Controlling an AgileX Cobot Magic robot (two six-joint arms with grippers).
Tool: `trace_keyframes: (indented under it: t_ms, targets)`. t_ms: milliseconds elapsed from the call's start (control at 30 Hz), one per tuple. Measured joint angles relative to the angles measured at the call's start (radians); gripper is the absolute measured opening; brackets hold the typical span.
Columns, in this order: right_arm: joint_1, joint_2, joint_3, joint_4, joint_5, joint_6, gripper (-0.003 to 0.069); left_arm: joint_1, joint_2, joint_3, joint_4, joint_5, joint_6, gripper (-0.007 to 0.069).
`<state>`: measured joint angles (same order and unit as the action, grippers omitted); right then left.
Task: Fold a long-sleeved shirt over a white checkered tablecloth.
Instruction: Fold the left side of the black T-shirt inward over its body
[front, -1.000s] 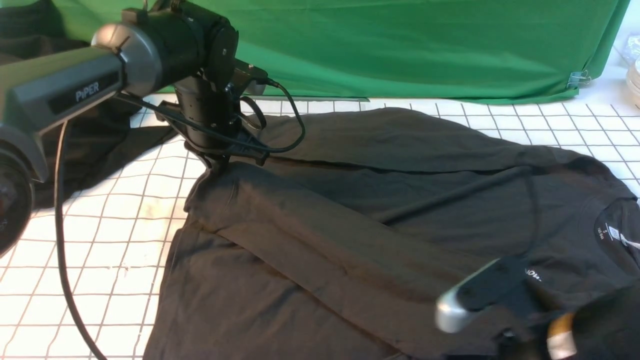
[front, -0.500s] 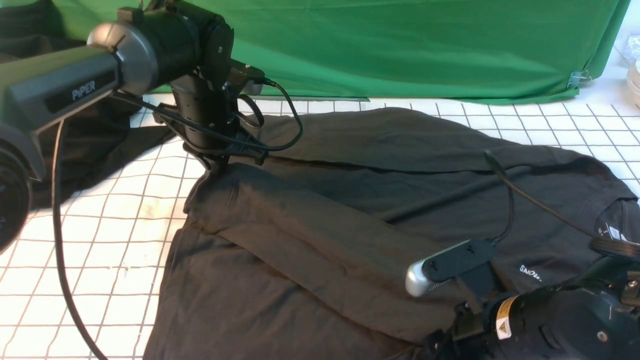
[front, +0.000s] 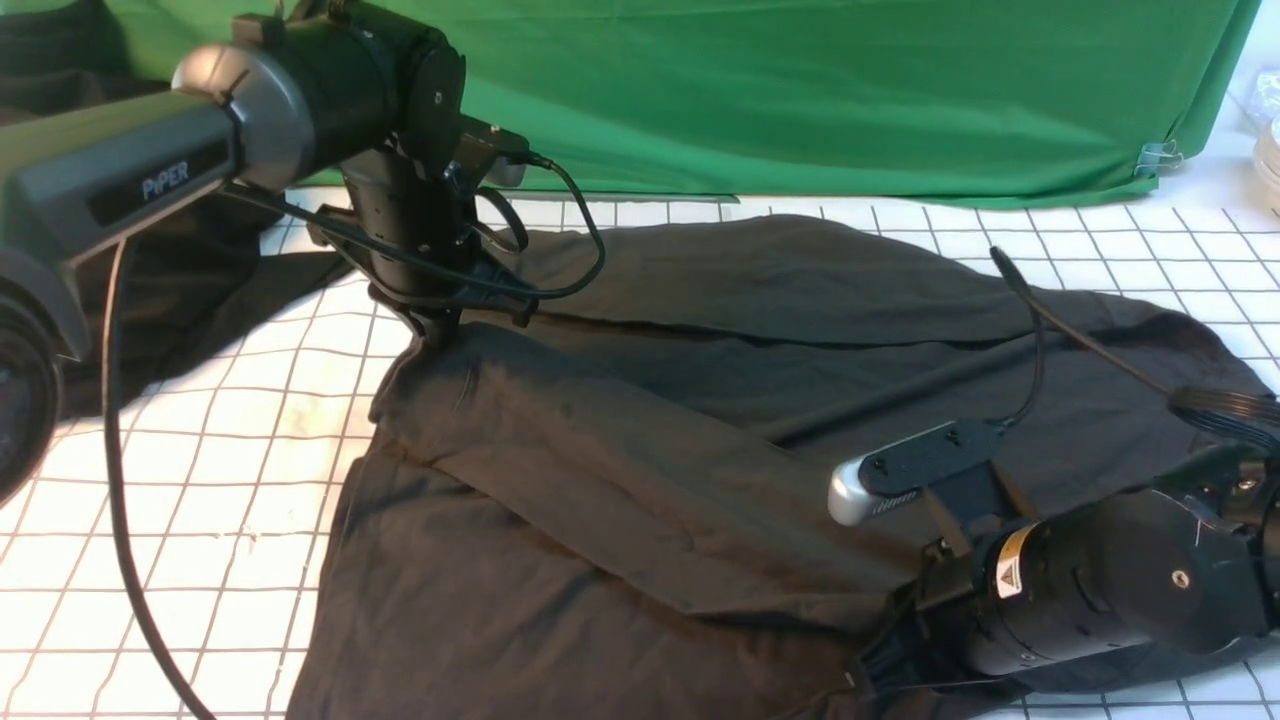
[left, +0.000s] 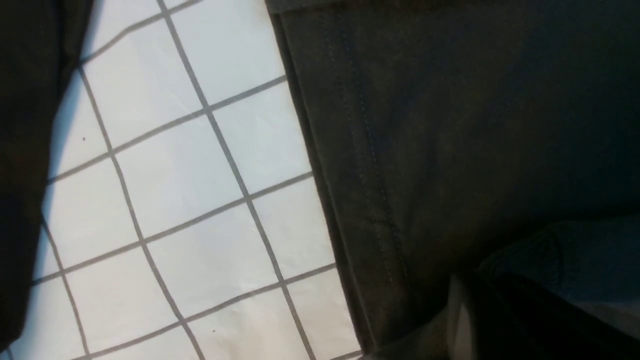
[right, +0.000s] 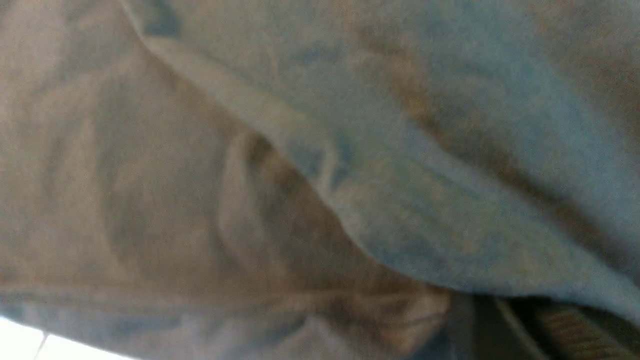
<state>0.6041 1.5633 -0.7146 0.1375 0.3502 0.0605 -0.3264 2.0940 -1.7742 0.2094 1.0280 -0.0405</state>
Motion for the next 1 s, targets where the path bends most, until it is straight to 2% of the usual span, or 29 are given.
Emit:
trace_keyframes:
  t_ms: [133,400,500,600,633,700,767,833,1000]
  targets:
    - [0.0,-0.022,0.001,-0.001,0.065,-0.019,0.0009,0.0,0.0,0.0,-0.006,0.007,0.0,0.0015]
    - [-0.023,-0.123,0.001,-0.007,0.051,-0.003,0.0006,0.0,0.0,0.0,-0.016,0.015,-0.001,0.0015]
    - [-0.03,-0.102,-0.009,-0.016,0.072,-0.002,0.0029,0.0,0.0,0.0,-0.034,0.015,-0.001,0.0015]
    - [-0.03,-0.082,-0.009,-0.018,0.095,-0.019,0.0111,0.0,0.0,-0.001,-0.037,0.015,-0.001,0.0015]
    - [-0.03,-0.074,-0.009,-0.019,0.104,-0.03,0.021,0.0,0.0,-0.001,-0.039,0.015,-0.001,0.0015]
    - [-0.03,-0.073,-0.009,-0.021,0.108,-0.037,0.0283,0.0,0.0,-0.001,-0.04,0.015,-0.001,0.0015]
    - [-0.03,-0.073,-0.009,-0.022,0.108,-0.071,0.0417,0.0,0.0,-0.001,-0.04,0.015,-0.001,0.0015]
    - [-0.03,-0.073,-0.009,-0.022,0.109,-0.105,0.0461,0.0,0.0,-0.001,-0.04,0.015,-0.001,0.0015]
    - [-0.03,-0.055,-0.009,-0.071,0.11,-0.147,0.0458,0.0,0.0,-0.001,-0.006,-0.002,-0.008,0.0015]
